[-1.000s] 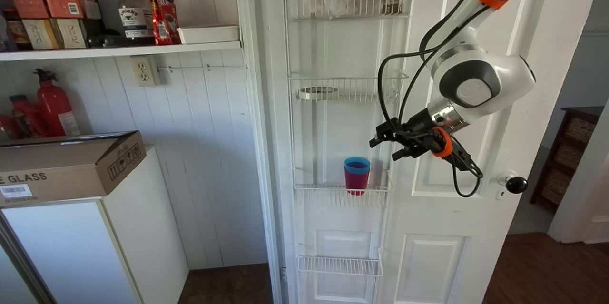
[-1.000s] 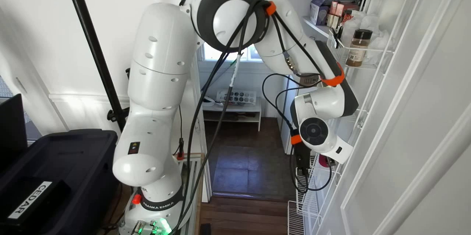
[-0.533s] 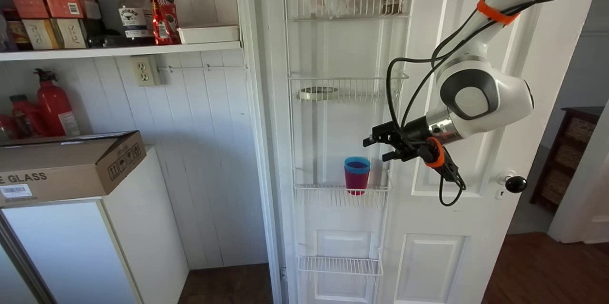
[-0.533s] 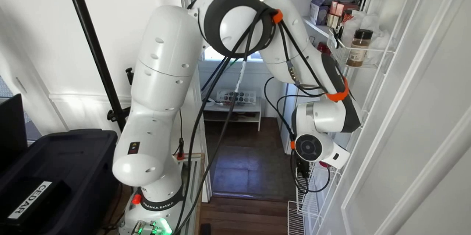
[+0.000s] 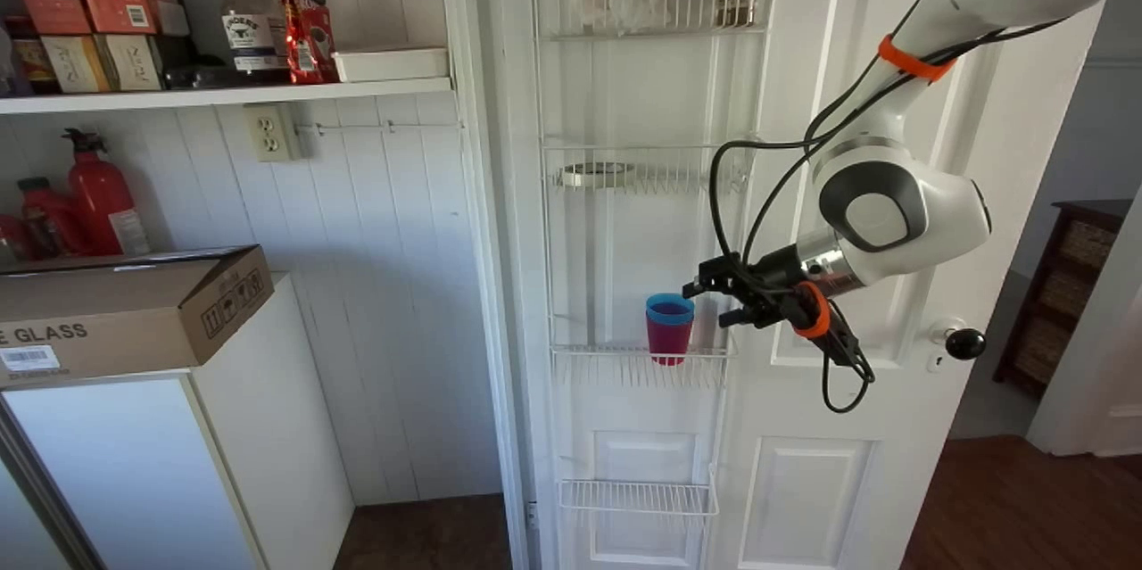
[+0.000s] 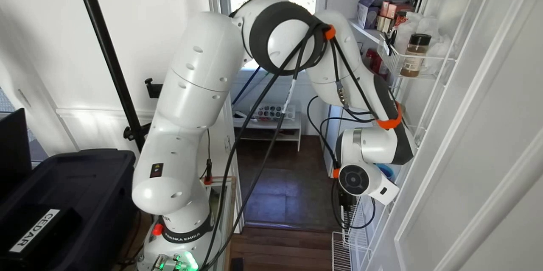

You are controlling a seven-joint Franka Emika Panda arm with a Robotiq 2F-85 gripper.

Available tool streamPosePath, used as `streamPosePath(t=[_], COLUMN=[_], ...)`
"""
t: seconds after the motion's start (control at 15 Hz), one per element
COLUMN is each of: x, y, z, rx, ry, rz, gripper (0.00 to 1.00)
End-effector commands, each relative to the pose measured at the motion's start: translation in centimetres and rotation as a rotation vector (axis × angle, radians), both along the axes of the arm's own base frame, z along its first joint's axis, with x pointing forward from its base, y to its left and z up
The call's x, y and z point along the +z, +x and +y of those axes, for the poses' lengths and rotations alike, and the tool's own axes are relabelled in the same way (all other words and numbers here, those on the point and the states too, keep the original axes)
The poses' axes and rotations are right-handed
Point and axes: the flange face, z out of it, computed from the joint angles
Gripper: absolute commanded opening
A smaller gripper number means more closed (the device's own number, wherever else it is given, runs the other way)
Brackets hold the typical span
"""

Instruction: Take the blue cup out of the pink cup

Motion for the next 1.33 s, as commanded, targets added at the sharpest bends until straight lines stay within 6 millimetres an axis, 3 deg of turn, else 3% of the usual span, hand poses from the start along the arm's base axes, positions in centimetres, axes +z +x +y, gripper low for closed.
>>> streamPosePath(t=[0.0, 0.47, 0.53, 0.6, 1.27], x=[-0.4, -1.6, -1.7, -1.8, 0.5], y=[1.1, 2.2, 2.2, 2.2, 2.5], z=[0.4, 1.6, 1.5, 1.5, 0.1], rx=[-0.092, -0.181, -0.19, -0.197, -0.259], ry=[0.009, 0.03, 0.026, 0.023, -0.07], rz=[0.039, 0.104, 0.112, 0.12, 0.147], gripper=[1.0, 1.0, 0.91, 0.72, 0.02])
